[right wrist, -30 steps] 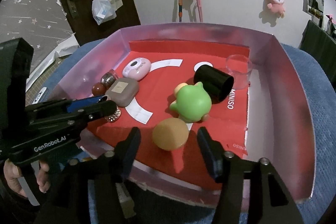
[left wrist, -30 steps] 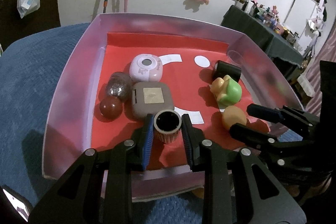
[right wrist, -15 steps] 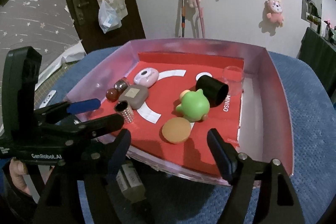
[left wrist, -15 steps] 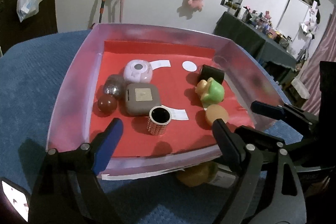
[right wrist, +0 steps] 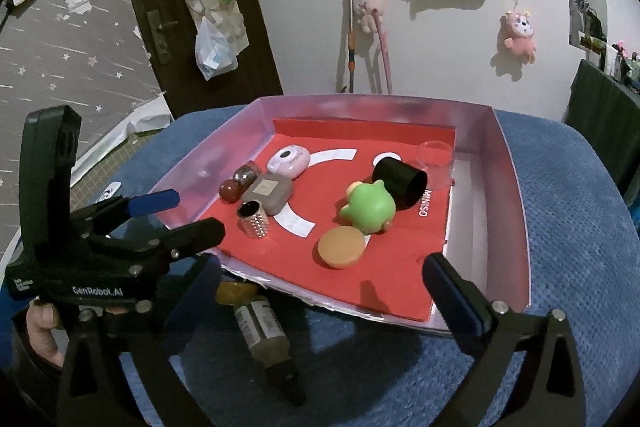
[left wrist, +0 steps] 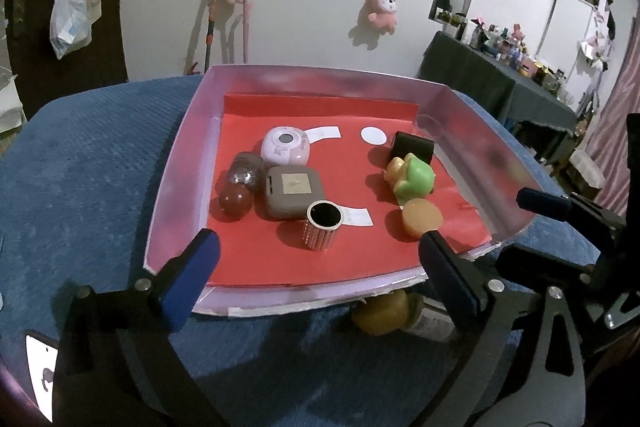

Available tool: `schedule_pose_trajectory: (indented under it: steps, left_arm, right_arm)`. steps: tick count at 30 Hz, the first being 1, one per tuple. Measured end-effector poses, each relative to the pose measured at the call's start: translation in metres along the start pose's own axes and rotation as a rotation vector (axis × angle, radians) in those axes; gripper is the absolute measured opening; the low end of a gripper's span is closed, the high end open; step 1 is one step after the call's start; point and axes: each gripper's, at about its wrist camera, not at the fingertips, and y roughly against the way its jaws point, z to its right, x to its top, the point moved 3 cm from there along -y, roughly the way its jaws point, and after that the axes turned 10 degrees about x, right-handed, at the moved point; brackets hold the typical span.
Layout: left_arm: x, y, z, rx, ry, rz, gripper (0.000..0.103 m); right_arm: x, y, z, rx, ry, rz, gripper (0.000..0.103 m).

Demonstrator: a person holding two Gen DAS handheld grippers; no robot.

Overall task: Organize rigid objects
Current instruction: 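Withdraw both grippers from the box toward the glass bottle and egg-shaped sponge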

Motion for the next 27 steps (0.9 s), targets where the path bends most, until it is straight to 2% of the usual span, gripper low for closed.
schedule_pose_trajectory:
  steps: [15,27]
  left_arm:
    - [-0.011,0.020,-0.009,0.001,0.037,0.039,0.103]
    - [-0.025,0.043,-0.005,-0.001,0.033,0.063,0.103]
  right_arm:
    - [-0.011,0.019,-0.008,0.029,-0.017,0.052,0.103]
    - [-0.024,0.040,-0.021,-0.005,0.002,0.121,0.103]
